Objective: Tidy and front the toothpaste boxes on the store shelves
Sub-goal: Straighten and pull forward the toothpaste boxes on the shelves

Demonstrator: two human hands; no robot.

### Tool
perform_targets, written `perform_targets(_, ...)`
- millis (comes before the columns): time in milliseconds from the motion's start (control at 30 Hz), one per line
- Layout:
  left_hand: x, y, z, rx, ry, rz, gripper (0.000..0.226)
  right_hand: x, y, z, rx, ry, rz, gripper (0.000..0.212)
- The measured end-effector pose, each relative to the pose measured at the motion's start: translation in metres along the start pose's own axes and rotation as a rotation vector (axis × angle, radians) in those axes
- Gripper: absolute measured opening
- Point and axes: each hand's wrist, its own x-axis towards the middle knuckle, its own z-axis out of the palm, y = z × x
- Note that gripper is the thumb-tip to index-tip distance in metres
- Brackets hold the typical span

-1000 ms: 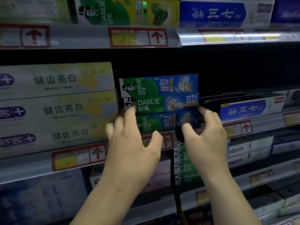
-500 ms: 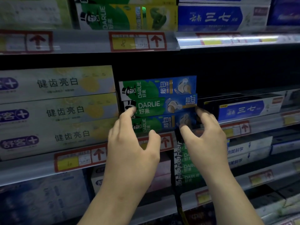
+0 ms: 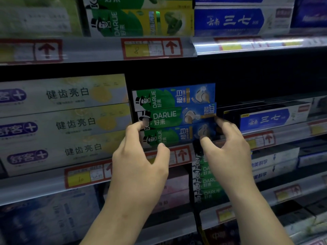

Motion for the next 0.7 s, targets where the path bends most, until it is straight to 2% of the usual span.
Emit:
perform_targets(200,0.004,0.0,-0.01,-0.044,0.053,0.061,0.051,0.0,-0.006,0.002,0.077,0.009,-0.038,0.058)
perform_targets(533,0.007,0.001,-0.006,-0.01,-0.037,0.119,0.07,0.01,-0.008,0.005,0.163,-0.038,-0.063,0.076)
perform_targets(700,0.01,-0.001,-0.008,-0.033,-0.036,0.125,0.069,0.011,-0.011,0.007,0.148,-0.027,-0.08,0.066)
